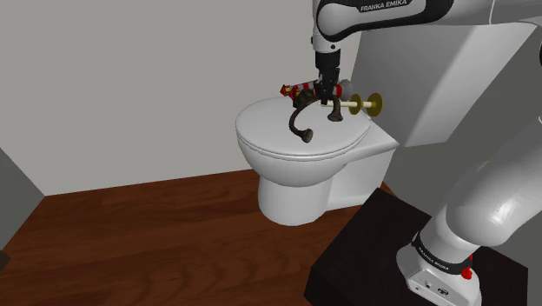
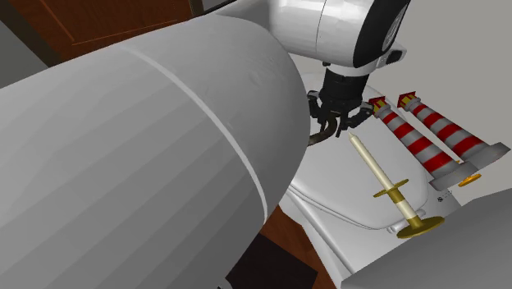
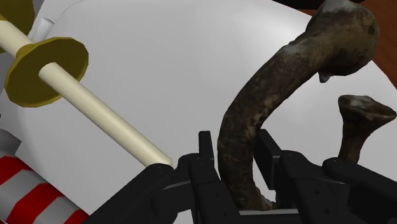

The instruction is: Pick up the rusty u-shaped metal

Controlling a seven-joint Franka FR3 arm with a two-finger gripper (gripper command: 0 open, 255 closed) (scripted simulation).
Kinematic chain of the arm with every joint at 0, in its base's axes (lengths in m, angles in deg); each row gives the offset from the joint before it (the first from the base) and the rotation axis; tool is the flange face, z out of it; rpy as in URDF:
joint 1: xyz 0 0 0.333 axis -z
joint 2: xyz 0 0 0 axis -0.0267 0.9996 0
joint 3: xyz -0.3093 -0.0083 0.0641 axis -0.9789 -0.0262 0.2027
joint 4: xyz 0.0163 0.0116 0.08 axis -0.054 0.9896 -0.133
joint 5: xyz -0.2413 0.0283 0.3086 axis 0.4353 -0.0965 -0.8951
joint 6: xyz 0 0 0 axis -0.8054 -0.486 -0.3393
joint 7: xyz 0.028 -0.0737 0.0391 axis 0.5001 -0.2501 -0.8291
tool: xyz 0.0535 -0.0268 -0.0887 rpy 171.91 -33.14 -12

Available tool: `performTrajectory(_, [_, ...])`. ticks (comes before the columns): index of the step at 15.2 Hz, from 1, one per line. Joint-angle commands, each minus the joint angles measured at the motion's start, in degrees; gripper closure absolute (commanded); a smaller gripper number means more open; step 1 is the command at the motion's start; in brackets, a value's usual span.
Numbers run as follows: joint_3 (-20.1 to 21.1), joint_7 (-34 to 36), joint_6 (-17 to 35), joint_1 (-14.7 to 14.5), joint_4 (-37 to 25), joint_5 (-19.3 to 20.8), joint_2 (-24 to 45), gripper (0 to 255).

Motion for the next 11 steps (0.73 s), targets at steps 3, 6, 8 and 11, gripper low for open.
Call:
performTrajectory(3, [0.0, 0.0, 0.0, 0.0, 0.0, 0.0, 0.0, 255])
performTrajectory(6, [0.0, -0.2, -1.7, 0.0, -1.8, 0.0, 0.2, 255])
performTrajectory(8, [0.1, -0.4, -3.2, 0.0, -3.5, -0.1, 0.3, 255])
performTrajectory(11, [0.1, -0.7, -5.5, 0.0, -6.1, -0.1, 0.6, 255])
